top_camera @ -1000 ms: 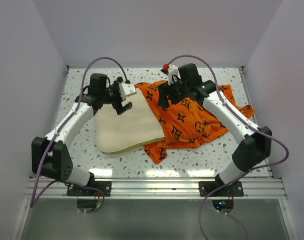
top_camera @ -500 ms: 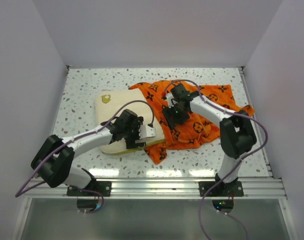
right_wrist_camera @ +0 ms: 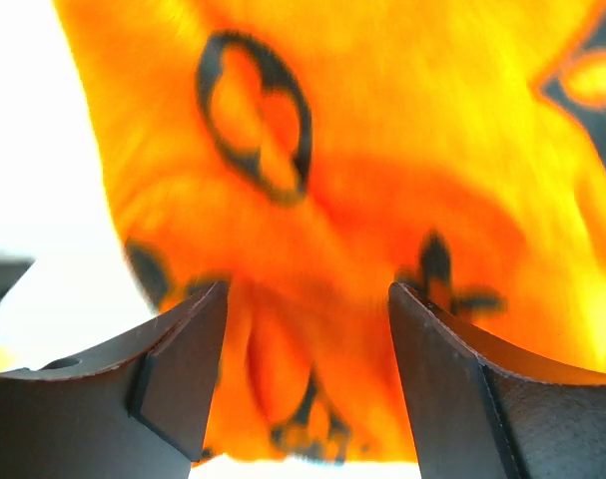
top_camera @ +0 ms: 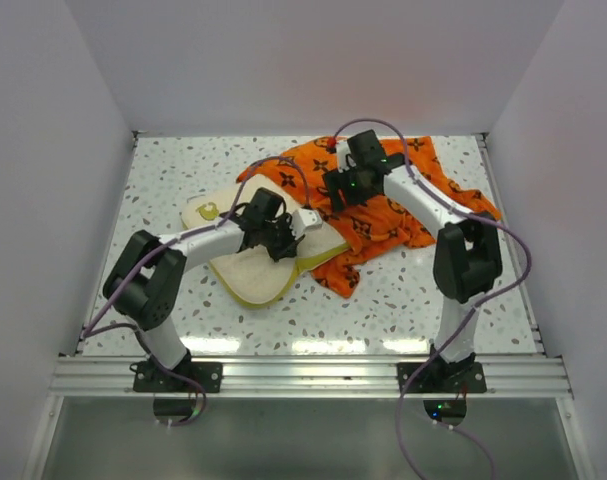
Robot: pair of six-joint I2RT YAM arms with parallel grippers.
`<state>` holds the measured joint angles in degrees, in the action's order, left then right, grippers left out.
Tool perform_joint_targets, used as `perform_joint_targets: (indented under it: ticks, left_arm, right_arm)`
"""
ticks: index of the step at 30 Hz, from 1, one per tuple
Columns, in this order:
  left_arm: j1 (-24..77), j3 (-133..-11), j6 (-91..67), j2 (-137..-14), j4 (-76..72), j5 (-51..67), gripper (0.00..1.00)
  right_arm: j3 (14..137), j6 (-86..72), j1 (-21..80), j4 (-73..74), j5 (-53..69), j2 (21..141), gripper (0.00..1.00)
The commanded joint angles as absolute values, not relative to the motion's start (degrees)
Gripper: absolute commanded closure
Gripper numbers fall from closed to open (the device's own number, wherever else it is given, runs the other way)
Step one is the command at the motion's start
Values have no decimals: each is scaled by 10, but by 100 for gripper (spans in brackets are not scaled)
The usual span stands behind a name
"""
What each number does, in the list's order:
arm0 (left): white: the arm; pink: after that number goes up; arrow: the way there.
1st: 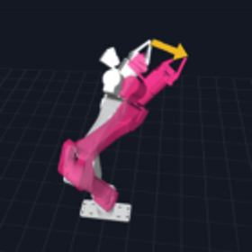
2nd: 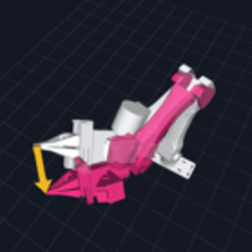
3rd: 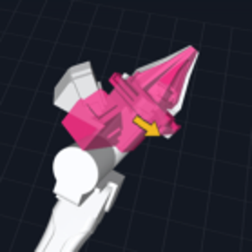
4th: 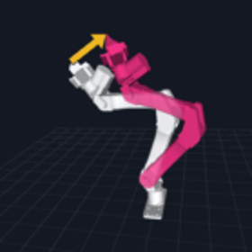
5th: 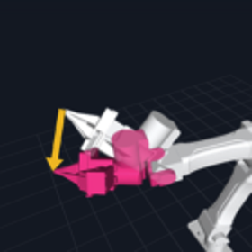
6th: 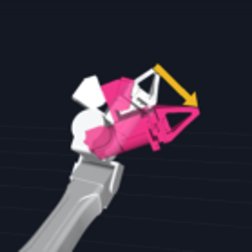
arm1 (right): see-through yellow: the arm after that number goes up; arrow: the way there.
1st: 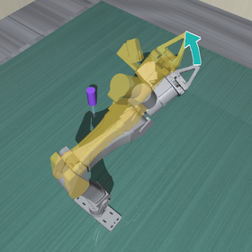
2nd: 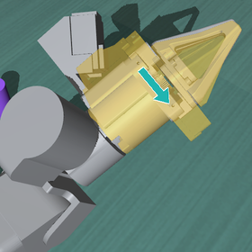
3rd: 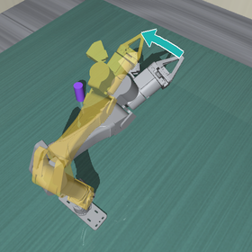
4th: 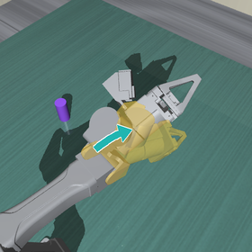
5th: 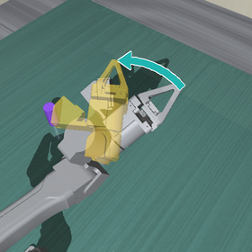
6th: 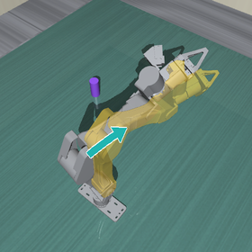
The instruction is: Put the pillow into the pillowcase
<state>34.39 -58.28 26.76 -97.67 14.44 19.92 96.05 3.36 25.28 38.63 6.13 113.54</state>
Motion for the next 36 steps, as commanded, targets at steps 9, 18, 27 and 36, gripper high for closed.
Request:
perform_joint_targets:
  ticks: [9,18,27,36]
  left_arm:
    - [267,-683,43,-1021,77,436,100]
    - [261,-706,-31,-1036,48,482,100]
    - [233,-690,-139,-1053,-54,541,100]
    - [210,-688,-357,-1052,-285,536,100]
  right_arm:
    - [665,-74,225,345,176,866,33]
    - [599,-156,224,211,150,977,28]
    - [599,-195,219,105,78,1011,88]
    - [658,-46,363,212,279,880,100]
